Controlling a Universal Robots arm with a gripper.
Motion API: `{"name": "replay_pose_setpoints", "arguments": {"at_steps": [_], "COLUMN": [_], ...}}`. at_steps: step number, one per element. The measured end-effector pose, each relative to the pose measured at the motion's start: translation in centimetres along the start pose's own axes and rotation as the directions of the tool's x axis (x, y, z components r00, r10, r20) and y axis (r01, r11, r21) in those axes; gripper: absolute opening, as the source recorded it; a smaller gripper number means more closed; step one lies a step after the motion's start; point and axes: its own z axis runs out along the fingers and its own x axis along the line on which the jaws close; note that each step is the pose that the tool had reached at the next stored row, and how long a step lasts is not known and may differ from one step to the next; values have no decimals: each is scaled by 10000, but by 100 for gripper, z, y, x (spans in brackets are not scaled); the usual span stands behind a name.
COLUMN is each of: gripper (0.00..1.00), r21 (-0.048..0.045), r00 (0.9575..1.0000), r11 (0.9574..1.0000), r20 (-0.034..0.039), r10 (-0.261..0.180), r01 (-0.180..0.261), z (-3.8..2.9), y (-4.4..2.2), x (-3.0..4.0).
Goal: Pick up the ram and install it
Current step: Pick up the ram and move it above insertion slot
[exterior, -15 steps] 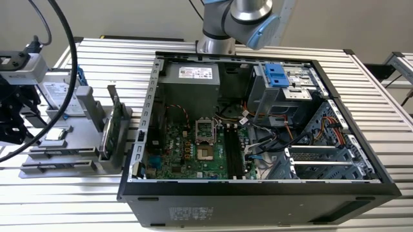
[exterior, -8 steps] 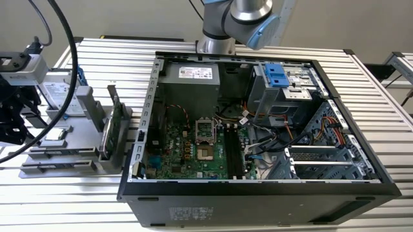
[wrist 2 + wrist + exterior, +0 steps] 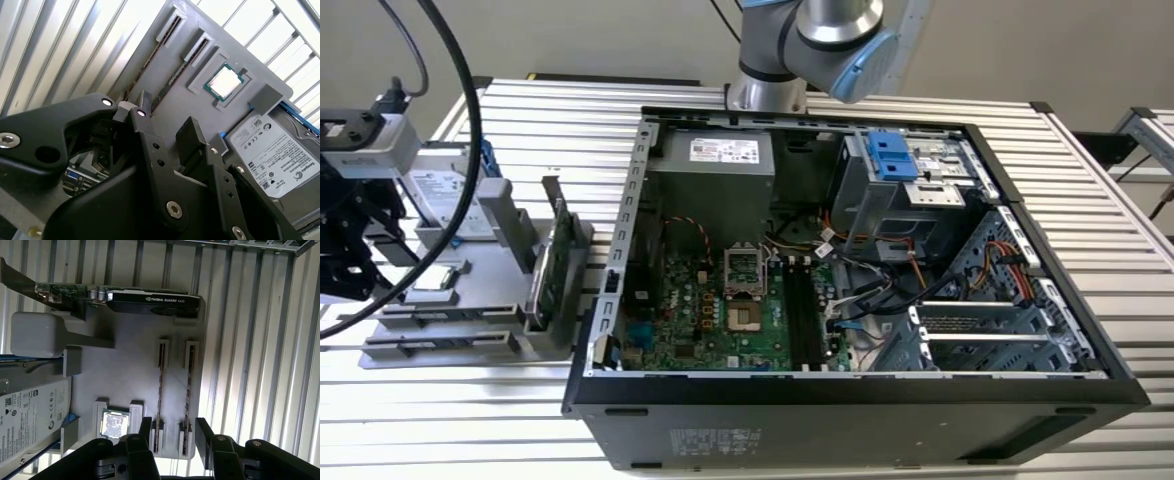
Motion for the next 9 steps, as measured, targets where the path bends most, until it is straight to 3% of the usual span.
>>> {"name": "replay_pose_setpoints", "arguments": {"at_steps": [9], "gripper": [100], "r21": [0], "r00": [10000], "r11": [10000], "r20": [0], "r10": [0], "r01": [0], "z": [16], "y": [0], "x": [-1]}}
